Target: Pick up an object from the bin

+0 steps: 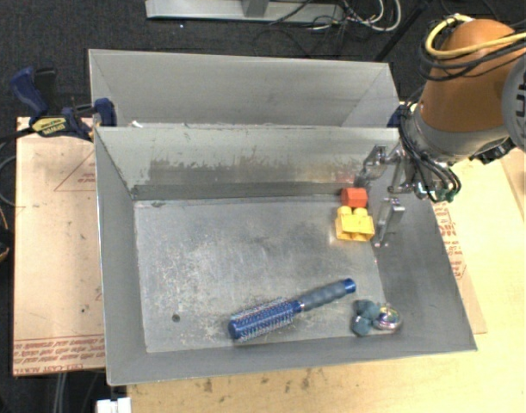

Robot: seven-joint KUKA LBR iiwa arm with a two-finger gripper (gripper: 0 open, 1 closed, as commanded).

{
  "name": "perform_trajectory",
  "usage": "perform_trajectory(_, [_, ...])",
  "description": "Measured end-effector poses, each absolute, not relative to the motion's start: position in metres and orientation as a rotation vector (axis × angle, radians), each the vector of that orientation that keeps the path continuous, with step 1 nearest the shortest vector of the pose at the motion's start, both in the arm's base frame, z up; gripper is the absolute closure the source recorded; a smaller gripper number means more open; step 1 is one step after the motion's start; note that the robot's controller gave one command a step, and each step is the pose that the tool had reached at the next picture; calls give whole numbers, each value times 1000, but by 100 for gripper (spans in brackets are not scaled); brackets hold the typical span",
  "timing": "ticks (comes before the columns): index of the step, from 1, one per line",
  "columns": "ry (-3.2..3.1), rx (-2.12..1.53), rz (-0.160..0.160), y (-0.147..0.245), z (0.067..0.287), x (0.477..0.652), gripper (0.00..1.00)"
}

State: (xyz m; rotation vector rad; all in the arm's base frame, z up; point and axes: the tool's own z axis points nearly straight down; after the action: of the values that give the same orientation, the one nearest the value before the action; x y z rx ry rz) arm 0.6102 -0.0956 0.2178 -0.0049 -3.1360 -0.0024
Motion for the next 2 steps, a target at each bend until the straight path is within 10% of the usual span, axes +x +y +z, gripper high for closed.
perform_trajectory(1, [-3168, 141, 10, -140, 101, 595, 0])
perform_trajectory(2, [-3076, 644, 0, -145, 121, 535, 0])
